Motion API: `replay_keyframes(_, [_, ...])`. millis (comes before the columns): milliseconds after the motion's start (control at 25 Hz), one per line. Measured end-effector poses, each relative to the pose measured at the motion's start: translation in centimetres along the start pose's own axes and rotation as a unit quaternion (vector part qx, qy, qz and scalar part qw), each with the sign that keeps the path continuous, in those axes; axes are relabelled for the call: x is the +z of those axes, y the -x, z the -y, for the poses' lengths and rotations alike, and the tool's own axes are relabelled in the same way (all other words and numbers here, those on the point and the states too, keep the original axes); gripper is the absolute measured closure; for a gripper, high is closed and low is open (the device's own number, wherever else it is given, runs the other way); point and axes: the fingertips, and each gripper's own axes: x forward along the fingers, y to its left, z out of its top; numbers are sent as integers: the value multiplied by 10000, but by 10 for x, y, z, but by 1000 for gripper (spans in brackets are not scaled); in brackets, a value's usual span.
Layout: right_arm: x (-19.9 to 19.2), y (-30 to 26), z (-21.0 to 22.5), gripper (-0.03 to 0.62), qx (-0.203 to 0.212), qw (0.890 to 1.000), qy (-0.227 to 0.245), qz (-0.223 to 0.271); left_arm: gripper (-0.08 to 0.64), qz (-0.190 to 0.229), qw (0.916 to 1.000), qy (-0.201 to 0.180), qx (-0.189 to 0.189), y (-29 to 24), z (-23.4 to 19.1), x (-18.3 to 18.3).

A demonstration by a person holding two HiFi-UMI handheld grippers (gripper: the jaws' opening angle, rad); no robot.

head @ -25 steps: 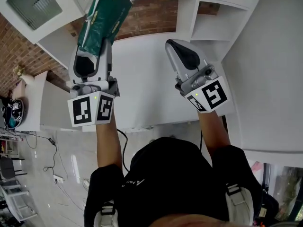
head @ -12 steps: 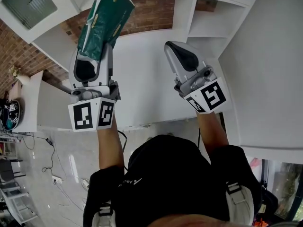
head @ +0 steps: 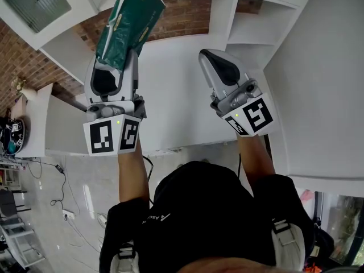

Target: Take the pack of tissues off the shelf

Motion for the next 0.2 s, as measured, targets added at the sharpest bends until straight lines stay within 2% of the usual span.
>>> replay_keyframes(200, [1, 1, 0, 592, -4, 10000, 8, 11, 291, -8, 10000, 16, 1, 0, 0, 0])
